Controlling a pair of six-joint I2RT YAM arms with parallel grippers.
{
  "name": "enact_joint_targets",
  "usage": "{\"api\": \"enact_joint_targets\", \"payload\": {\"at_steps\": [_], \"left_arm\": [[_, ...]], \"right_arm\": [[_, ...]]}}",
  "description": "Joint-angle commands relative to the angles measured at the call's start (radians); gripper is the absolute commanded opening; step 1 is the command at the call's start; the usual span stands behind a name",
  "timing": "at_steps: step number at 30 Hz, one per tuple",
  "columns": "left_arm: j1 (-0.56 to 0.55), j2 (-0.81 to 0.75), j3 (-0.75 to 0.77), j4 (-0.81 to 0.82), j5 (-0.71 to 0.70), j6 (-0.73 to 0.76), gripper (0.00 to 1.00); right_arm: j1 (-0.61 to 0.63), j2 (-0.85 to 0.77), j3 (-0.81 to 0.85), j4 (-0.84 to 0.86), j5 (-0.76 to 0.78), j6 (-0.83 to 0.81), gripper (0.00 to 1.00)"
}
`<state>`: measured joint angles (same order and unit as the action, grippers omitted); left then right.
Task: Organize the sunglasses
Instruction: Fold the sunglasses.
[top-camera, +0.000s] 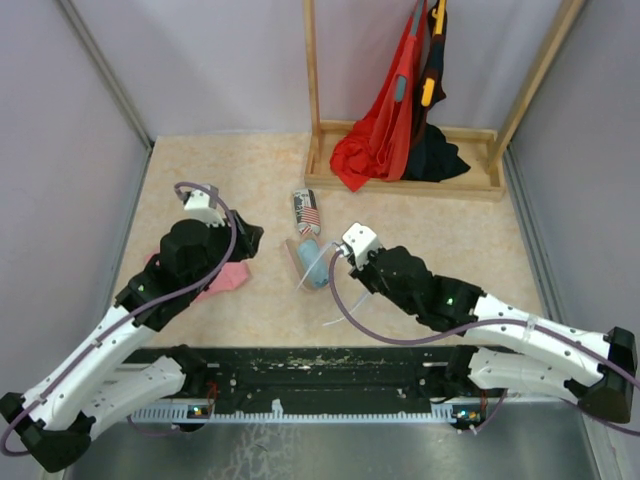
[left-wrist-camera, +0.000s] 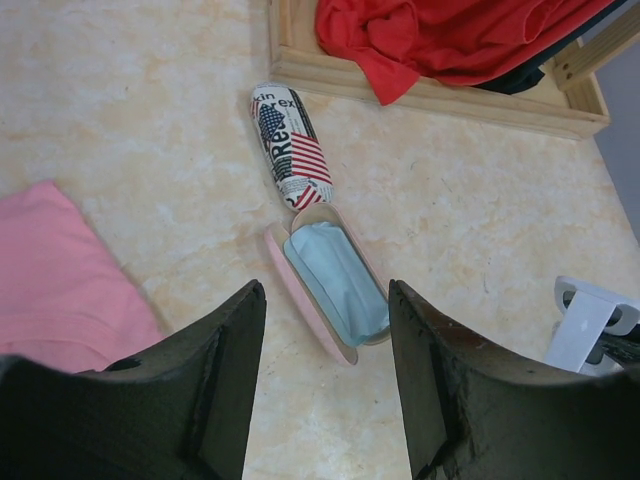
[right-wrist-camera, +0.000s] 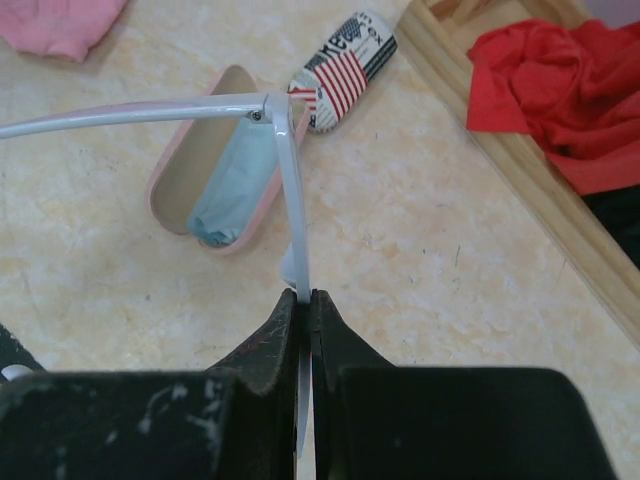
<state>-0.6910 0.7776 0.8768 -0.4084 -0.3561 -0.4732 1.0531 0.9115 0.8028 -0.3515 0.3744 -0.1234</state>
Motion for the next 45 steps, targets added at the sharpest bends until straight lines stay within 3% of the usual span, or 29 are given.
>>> {"api": "enact_joint_targets", "payload": {"at_steps": [1,7,17,31,37,45], "left_arm": [[0.004,0.034,0.06,-0.02,0.054,0.012,0.59],[0.004,0.096,0.074,-0.011,0.082,0.017,0.58],[-0.003,0.222,0.085,0.031,0.125,0.022,0.56],[-0.158,0.384,0.124,0.101,-0.082,-0.005,0.54],[-0.199,0.442,0.133,0.158,-0.118,-0.029,0.54],[-0.234,0.479,0.142,0.218,-0.116,-0.042,0.54]], "right_arm": [[0.053,-0.028,-0.029,0.301,0.129,-0.082,0.0],[0.053,0.038,-0.003,0.357,0.2,-0.105,0.0],[0.053,0.166,0.116,0.313,0.257,-0.024,0.0],[0.053,0.31,0.23,0.305,0.297,0.038,0.0],[0.053,0.331,0.242,0.287,0.262,0.145,0.0],[0.053,0.309,0.139,0.392,0.171,0.32,0.0]]}}
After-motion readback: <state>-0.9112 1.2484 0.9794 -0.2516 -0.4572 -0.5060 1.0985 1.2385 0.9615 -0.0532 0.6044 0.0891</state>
